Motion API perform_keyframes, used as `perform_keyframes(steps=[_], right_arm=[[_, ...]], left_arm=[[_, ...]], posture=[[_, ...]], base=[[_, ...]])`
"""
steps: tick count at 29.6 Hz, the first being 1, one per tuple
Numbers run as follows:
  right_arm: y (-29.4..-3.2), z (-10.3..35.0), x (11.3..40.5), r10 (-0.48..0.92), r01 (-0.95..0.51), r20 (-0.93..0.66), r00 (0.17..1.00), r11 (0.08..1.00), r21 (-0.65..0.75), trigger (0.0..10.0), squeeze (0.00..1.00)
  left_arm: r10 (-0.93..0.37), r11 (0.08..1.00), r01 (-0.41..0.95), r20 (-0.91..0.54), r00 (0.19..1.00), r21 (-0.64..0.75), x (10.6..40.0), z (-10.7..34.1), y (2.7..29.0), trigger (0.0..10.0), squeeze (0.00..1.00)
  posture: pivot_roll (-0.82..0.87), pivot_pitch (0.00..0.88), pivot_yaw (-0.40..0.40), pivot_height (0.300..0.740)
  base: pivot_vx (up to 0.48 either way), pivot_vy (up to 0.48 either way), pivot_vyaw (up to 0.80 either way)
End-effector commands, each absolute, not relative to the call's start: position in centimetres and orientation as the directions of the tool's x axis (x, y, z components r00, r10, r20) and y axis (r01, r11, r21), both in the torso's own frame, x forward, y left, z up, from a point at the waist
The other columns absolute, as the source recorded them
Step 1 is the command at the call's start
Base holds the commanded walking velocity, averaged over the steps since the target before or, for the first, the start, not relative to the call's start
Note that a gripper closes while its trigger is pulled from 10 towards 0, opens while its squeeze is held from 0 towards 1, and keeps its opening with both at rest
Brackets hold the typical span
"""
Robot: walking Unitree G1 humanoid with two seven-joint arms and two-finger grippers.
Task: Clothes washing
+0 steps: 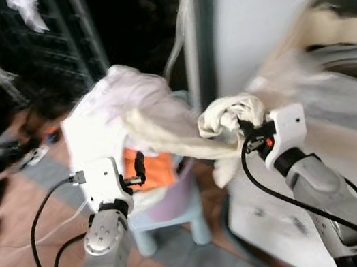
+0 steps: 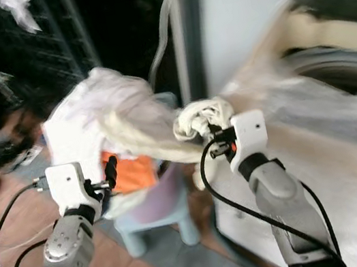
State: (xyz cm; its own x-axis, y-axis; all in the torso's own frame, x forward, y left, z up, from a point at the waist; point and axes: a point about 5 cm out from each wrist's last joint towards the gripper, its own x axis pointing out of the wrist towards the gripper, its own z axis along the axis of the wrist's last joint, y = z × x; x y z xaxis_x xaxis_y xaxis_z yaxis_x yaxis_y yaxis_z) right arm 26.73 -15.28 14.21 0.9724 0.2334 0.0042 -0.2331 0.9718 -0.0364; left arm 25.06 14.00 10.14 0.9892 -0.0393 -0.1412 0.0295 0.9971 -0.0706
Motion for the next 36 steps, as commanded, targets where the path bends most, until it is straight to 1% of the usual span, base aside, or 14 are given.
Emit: perform_keyframes(steps=[1, 5, 11, 19, 25, 28, 30, 32, 36], right_arm=[[-15.2, 15.1, 27.0, 0.23, -0.227, 0.049, 0.972, 0.972, -0.062, 10.0, 0.0], [-15.5, 15.5, 27.3, 0.218, -0.212, 0.065, 0.974, 0.973, -0.089, 10.0, 0.0], [-15.6, 15.5, 27.4, 0.216, -0.208, 0.072, 0.974, 0.972, -0.108, 10.0, 0.0], [-15.7, 15.4, 27.6, 0.236, -0.226, 0.068, 0.969, 0.966, -0.121, 10.0, 0.0], [-15.2, 16.0, 27.9, 0.274, -0.259, 0.089, 0.958, 0.954, -0.151, 10.0, 0.0], [-15.0, 17.1, 28.5, 0.299, -0.273, 0.124, 0.946, 0.942, -0.193, 10.0, 0.0], [-15.2, 18.4, 29.6, 0.306, -0.272, 0.157, 0.939, 0.94, -0.205, 10.0, 0.0], [-15.3, 19.6, 30.6, 0.337, -0.287, 0.187, 0.923, 0.924, -0.252, 10.0, 0.0], [-15.1, 20.9, 31.9, 0.378, -0.313, 0.21, 0.902, 0.906, -0.285, 10.0, 0.0]], left_arm=[[-0.032, 0.997, 0.023, -0.127, 0.991, -0.072, 25.2, 10.4, 14.3, 10.0, 0.0], [-0.046, 0.994, 0.034, -0.112, 0.993, -0.107, 25.3, 10.5, 14.3, 10.0, 0.0], [-0.024, 0.992, 0.011, -0.099, 0.995, -0.125, 25.5, 10.8, 14.5, 10.0, 0.0], [-0.005, 0.991, -0.007, -0.088, 0.996, -0.136, 25.5, 10.9, 15.0, 10.0, 0.0], [-0.006, 0.99, -0.004, -0.077, 0.997, -0.138, 25.7, 11.1, 15.1, 10.0, 0.0], [-0.011, 0.99, 0.0, -0.077, 0.997, -0.141, 25.7, 11.1, 15.1, 10.0, 0.0], [-0.014, 0.99, 0.003, -0.076, 0.997, -0.142, 25.7, 11.1, 15.1, 10.0, 0.0], [-0.016, 0.99, 0.005, -0.075, 0.997, -0.142, 25.7, 11.1, 15.0, 10.0, 0.0], [-0.02, 0.99, 0.009, -0.073, 0.997, -0.143, 25.8, 11.1, 14.9, 10.0, 0.0]], posture=[[-0.04, 0.013, 0.051, 0.74], [-0.05, 0.016, 0.055, 0.74], [-0.05, 0.017, 0.056, 0.74], [-0.05, 0.013, 0.058, 0.74], [-0.05, 0.015, 0.06, 0.74], [-0.05, 0.016, 0.063, 0.74], [-0.05, 0.016, 0.065, 0.74], [-0.05, 0.014, 0.068, 0.74], [-0.05, 0.009, 0.069, 0.74]], base=[[0.0, 0.0, -0.8], [0.0, 0.0, -0.8], [0.0, 0.0, -0.78], [0.0, 0.0, 0.0], [0.301, 0.0, 0.0], [0.345, 0.0, 0.0], [0.345, 0.0, 0.0], [0.343, 0.0, 0.0], [0.341, 0.0, 0.0]])
